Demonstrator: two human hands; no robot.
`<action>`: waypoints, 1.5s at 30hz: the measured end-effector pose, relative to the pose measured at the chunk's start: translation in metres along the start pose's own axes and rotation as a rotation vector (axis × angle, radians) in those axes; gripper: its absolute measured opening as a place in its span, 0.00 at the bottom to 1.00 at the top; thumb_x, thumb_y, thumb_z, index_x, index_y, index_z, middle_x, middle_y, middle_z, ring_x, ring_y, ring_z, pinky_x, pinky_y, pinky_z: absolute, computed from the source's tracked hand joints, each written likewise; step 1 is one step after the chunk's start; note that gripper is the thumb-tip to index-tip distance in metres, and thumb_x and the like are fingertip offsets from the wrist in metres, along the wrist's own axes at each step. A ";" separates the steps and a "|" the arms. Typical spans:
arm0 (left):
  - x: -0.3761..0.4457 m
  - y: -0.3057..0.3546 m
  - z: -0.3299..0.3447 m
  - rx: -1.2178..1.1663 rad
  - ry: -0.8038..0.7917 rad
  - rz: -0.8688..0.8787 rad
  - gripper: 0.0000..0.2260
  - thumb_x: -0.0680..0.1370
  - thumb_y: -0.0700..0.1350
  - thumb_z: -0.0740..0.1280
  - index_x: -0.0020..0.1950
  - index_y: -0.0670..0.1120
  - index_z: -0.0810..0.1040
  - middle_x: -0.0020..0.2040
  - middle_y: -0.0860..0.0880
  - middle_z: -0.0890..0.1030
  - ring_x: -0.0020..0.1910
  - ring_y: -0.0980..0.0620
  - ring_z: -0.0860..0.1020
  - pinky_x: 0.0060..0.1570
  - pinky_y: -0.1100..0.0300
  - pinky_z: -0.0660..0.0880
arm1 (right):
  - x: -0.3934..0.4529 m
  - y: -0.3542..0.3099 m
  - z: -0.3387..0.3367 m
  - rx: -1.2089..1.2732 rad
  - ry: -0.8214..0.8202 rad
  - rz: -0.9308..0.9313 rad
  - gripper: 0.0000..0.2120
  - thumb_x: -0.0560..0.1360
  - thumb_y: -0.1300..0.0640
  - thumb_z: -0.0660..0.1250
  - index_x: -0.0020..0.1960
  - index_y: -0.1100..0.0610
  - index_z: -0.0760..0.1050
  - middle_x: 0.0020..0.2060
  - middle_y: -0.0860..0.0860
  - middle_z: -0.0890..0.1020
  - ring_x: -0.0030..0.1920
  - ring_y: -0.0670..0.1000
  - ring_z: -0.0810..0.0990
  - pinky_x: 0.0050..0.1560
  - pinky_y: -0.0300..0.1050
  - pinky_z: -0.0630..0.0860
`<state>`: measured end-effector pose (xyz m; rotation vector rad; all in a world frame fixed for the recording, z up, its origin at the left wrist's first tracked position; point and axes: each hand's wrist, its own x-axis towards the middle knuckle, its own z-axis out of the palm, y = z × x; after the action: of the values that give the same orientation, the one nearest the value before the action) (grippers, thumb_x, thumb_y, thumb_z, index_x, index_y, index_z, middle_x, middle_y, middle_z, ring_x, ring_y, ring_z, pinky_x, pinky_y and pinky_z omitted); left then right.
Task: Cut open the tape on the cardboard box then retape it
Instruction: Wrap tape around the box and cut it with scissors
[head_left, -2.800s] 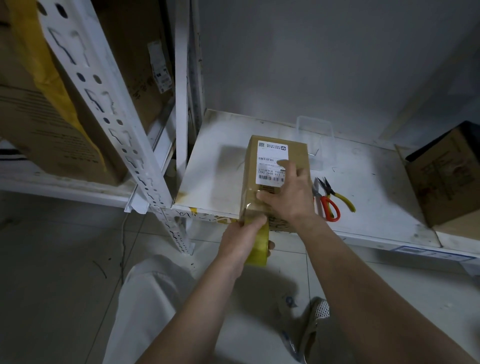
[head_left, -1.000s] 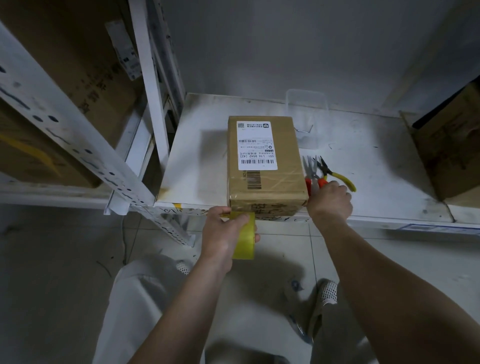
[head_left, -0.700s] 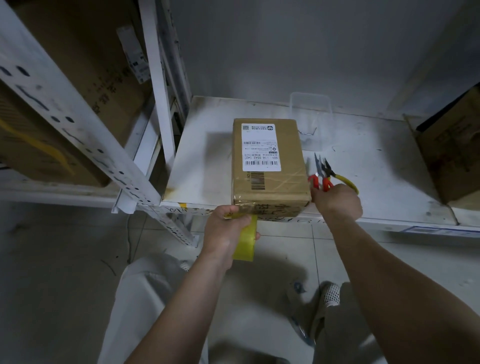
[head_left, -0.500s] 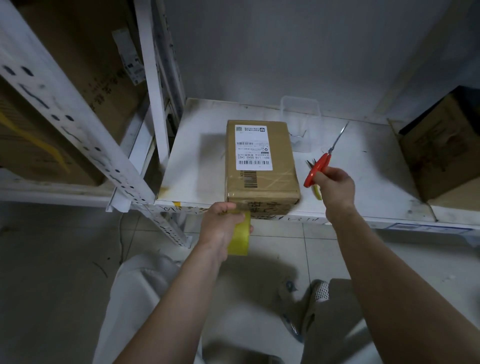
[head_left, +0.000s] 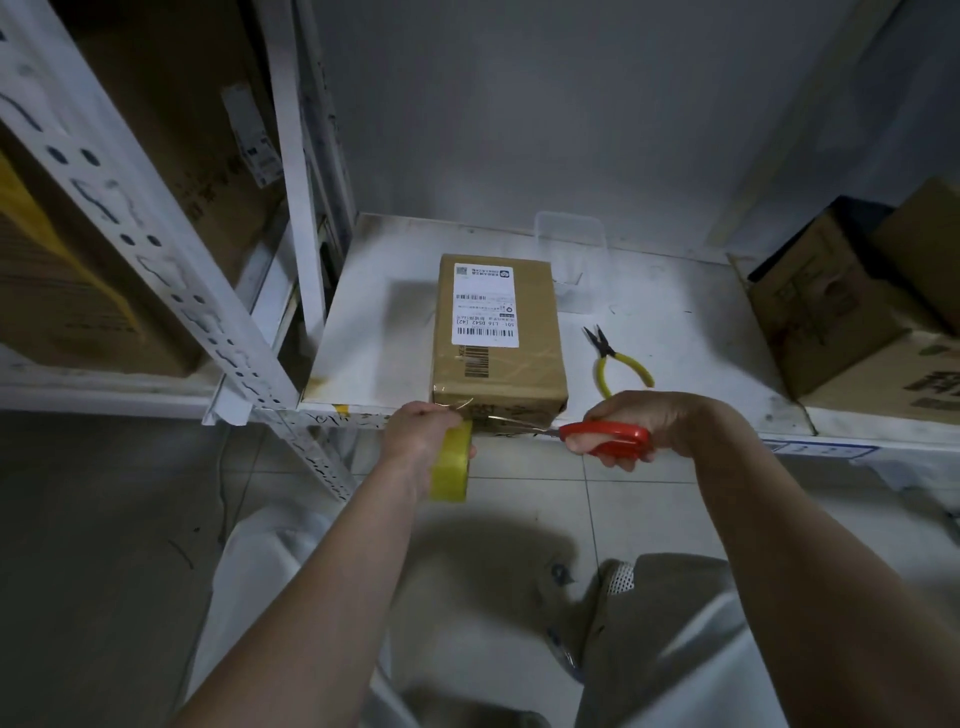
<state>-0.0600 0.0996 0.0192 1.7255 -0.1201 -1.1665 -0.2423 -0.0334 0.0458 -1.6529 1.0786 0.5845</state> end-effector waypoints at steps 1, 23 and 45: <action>0.002 -0.002 -0.001 0.007 0.015 0.011 0.05 0.75 0.36 0.68 0.42 0.43 0.73 0.38 0.41 0.77 0.23 0.51 0.78 0.25 0.64 0.74 | 0.003 -0.004 0.003 -0.011 0.028 0.030 0.22 0.63 0.42 0.74 0.48 0.58 0.79 0.35 0.52 0.80 0.30 0.47 0.75 0.29 0.38 0.64; 0.023 -0.012 -0.007 0.006 -0.016 -0.037 0.06 0.70 0.34 0.72 0.37 0.41 0.77 0.31 0.45 0.80 0.22 0.52 0.76 0.25 0.64 0.75 | 0.022 -0.066 0.027 -0.181 0.116 -0.081 0.07 0.70 0.50 0.72 0.40 0.51 0.77 0.32 0.52 0.74 0.29 0.46 0.69 0.28 0.35 0.67; 0.020 -0.036 0.010 0.569 -0.049 0.157 0.08 0.71 0.41 0.71 0.50 0.46 0.81 0.54 0.46 0.81 0.56 0.47 0.78 0.54 0.59 0.72 | 0.037 0.008 0.004 -0.496 0.170 0.308 0.21 0.64 0.44 0.76 0.45 0.57 0.71 0.38 0.51 0.74 0.46 0.52 0.75 0.53 0.46 0.72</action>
<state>-0.0723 0.0994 -0.0212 2.1298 -0.6589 -1.1223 -0.2311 -0.0433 0.0108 -2.0010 1.4068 0.9868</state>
